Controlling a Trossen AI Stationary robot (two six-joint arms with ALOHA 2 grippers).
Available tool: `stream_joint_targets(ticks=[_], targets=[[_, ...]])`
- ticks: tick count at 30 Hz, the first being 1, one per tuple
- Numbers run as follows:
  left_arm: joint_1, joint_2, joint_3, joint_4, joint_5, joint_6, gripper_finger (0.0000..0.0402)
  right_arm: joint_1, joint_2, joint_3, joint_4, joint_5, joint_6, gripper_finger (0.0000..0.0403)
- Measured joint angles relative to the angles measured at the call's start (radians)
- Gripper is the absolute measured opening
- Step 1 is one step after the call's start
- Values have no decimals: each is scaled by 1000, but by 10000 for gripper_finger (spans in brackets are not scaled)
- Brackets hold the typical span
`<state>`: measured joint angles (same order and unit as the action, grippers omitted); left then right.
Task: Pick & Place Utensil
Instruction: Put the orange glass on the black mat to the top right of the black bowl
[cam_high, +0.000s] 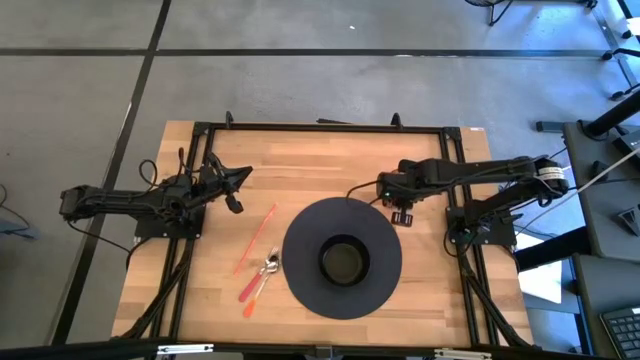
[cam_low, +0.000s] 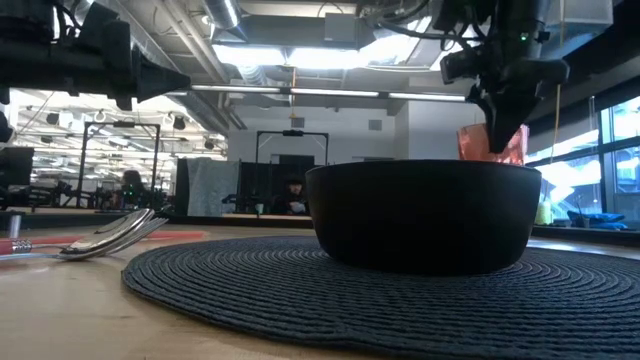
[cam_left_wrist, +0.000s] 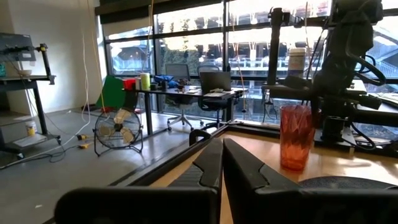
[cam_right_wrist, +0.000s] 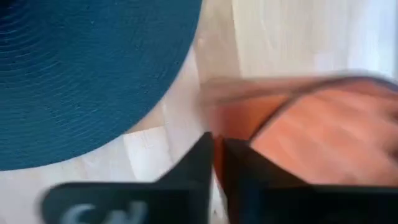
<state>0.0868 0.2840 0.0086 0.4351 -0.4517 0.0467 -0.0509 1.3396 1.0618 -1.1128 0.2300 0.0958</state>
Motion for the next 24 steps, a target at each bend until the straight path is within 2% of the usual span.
stream_joint_targets(ticks=[2,6,10,17,24], targets=[[0,0,0,0,0,0,7,0,0,-1,-4,15,-17,14],[0,0,0,0,0,0,4,0,0,-1,-2,38,-44,24],[0,0,0,-2,0,0,5,14,0,36,8,-16,-78,11],[0,0,0,-17,-1,0,6,142,-1,140,6,-71,-77,12],[0,0,0,-21,-1,0,5,296,0,139,-4,-102,9,10]])
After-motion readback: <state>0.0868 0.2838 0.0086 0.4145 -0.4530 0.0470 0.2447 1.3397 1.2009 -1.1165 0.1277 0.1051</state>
